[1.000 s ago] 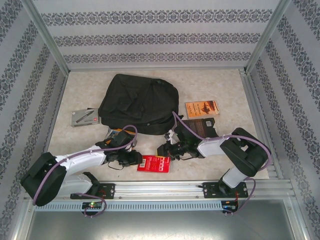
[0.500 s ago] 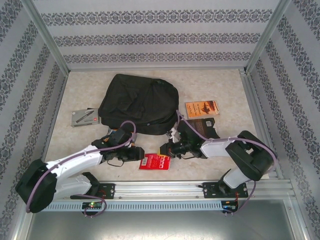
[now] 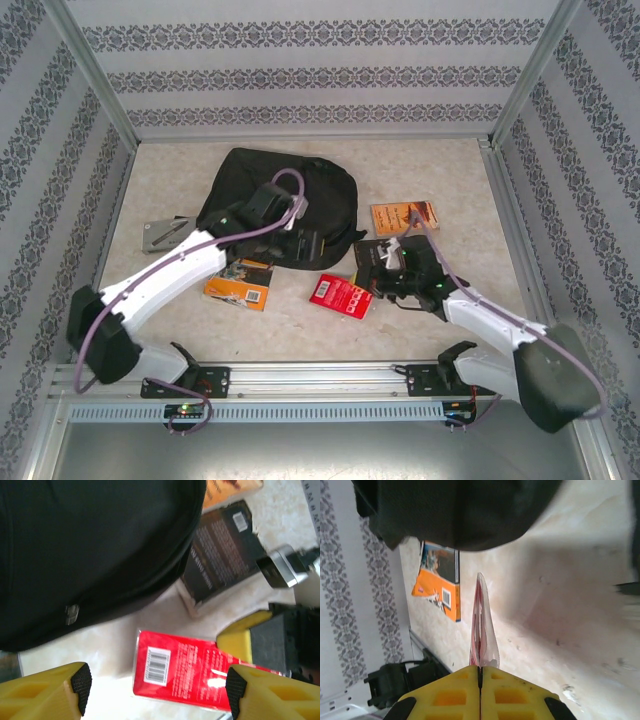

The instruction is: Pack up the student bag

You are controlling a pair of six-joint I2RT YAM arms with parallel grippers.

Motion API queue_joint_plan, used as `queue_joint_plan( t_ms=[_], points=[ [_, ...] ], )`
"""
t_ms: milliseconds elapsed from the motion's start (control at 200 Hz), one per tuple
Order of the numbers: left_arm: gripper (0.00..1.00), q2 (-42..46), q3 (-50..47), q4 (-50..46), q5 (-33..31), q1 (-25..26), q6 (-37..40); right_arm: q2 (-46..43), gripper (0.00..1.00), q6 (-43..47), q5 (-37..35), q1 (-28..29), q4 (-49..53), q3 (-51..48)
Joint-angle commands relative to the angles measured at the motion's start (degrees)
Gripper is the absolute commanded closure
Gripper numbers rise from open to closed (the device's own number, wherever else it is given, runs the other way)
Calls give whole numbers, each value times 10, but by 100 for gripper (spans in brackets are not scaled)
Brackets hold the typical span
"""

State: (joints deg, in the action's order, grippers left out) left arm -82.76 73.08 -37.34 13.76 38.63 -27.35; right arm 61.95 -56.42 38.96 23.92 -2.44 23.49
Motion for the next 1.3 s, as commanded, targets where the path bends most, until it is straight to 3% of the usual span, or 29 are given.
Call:
queue_joint_plan(
  t_ms=[0,235,415,809,964,1294],
  points=[
    [24,-65,94,-73,-54,5,68,-57,100,35,-29,-38,103,4],
    [20,-228,299,-139,-99,6,100,-192,100,70,-91,-138,256,26],
    [17,-340,431,-191,-105,17,116,-241,100,101,-104,-216,322,41],
    [19,-470,574,-247,-164,46,135,-234,100,136,-104,-240,333,55],
    [33,-484,577,-246,-188,45,145,-239,100,140,-100,-246,338,60],
    [90,-475,598,-251,-191,40,164,-254,100,139,-104,-247,349,92]
  ],
)
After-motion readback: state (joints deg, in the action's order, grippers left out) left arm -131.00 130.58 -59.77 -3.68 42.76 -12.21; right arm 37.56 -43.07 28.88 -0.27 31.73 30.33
